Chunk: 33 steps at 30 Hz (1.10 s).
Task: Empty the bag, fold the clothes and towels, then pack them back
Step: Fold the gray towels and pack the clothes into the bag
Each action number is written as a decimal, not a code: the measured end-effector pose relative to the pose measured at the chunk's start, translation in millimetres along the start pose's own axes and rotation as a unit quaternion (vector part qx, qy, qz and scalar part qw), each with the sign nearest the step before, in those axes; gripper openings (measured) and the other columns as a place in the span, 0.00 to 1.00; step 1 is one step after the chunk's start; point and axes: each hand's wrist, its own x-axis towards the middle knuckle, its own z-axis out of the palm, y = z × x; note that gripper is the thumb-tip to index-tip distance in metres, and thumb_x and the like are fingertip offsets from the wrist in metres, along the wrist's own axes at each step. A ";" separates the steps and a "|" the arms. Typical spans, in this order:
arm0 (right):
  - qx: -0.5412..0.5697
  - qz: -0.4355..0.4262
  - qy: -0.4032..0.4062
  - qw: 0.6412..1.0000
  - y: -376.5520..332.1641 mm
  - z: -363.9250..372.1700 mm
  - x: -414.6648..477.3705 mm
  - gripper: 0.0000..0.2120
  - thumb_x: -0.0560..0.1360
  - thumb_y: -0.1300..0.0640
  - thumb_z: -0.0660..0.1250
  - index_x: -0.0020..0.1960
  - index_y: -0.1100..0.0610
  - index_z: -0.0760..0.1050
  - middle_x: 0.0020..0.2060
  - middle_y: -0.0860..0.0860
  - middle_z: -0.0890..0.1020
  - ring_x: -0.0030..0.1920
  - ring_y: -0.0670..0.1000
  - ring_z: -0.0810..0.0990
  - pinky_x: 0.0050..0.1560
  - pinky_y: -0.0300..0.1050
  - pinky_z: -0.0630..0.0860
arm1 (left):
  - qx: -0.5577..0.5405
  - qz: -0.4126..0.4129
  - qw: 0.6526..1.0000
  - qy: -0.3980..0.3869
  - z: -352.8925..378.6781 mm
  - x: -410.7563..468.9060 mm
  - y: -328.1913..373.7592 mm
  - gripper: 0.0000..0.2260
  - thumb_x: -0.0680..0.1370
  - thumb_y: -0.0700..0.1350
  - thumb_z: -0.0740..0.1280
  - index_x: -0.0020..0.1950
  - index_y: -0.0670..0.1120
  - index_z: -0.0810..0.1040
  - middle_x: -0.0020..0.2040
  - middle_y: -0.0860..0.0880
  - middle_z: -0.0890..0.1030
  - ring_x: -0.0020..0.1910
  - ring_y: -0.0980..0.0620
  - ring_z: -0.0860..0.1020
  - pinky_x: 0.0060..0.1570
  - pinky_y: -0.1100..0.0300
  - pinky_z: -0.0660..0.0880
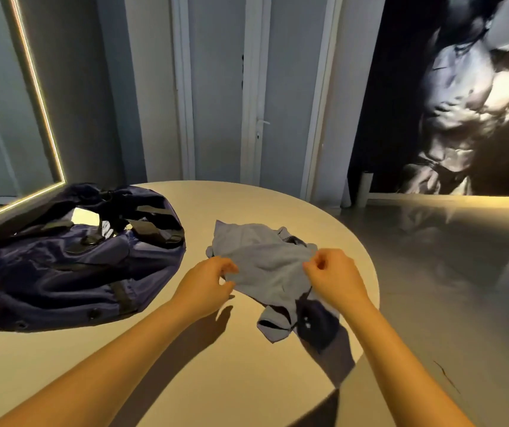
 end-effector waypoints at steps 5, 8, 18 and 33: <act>-0.195 0.010 -0.140 0.971 5.0 33.9 -56.0 0.23 0.77 0.38 0.65 0.37 0.56 0.71 0.29 0.51 0.72 0.29 0.52 0.68 0.32 0.47 0.65 | 0.082 0.034 0.996 0.028 10.3 11.7 -25.4 0.09 0.78 0.44 0.72 0.58 0.50 0.81 0.58 0.51 0.81 0.55 0.46 0.78 0.46 0.53 0.75; -0.209 0.038 -0.089 0.973 7.4 47.9 -61.5 0.21 0.79 0.37 0.63 0.42 0.56 0.74 0.35 0.50 0.78 0.32 0.51 0.72 0.31 0.44 0.66 | 0.089 0.060 0.994 0.024 17.5 19.2 -29.8 0.13 0.77 0.46 0.74 0.61 0.49 0.81 0.58 0.49 0.81 0.54 0.44 0.77 0.50 0.49 0.77; 0.208 0.074 -0.087 0.971 1.0 6.7 -36.4 0.12 0.78 0.60 0.70 0.37 0.58 0.74 0.29 0.51 0.76 0.34 0.49 0.76 0.39 0.43 0.74 | 0.068 0.058 0.996 0.009 46.8 25.3 -38.0 0.09 0.78 0.54 0.73 0.55 0.53 0.86 0.54 0.52 0.78 0.55 0.50 0.74 0.55 0.54 0.72; 0.217 0.047 0.080 0.972 -25.0 -77.1 46.2 0.09 0.83 0.59 0.61 0.47 0.58 0.78 0.37 0.52 0.77 0.36 0.50 0.72 0.34 0.42 0.70 | -0.194 0.087 0.974 0.077 -82.2 22.6 39.7 0.10 0.80 0.50 0.71 0.41 0.48 0.79 0.35 0.51 0.79 0.36 0.56 0.76 0.37 0.61 0.73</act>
